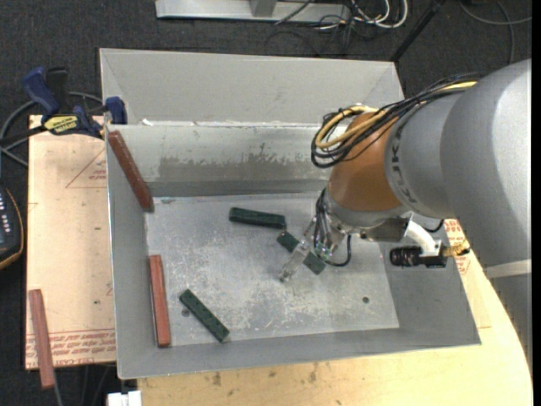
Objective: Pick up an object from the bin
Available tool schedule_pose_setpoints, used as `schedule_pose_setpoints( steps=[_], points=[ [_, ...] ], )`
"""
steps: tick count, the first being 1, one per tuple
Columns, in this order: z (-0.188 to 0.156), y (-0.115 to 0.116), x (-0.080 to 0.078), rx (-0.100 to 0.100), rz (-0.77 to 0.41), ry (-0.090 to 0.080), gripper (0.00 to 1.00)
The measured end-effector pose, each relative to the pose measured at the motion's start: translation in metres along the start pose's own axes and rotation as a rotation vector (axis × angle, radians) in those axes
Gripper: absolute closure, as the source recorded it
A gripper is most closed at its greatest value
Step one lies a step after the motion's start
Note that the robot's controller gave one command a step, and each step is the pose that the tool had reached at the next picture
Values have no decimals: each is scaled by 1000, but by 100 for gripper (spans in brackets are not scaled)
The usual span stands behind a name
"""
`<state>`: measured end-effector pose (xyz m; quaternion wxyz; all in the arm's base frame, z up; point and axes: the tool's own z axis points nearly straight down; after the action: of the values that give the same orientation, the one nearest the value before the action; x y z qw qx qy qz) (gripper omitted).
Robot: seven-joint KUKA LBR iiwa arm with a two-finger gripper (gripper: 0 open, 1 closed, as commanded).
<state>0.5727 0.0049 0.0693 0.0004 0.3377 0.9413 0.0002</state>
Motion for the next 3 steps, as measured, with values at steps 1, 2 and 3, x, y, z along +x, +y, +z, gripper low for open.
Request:
schedule_pose_setpoints(
  steps=[1, 2, 3],
  points=[
    [-1, 0, -1, -1, 0, -1, 100],
    [-40, 2, -1, -3, -4, -3, 100],
    [-125, 3, -3, -6, -7, -7, 100]
  ],
)
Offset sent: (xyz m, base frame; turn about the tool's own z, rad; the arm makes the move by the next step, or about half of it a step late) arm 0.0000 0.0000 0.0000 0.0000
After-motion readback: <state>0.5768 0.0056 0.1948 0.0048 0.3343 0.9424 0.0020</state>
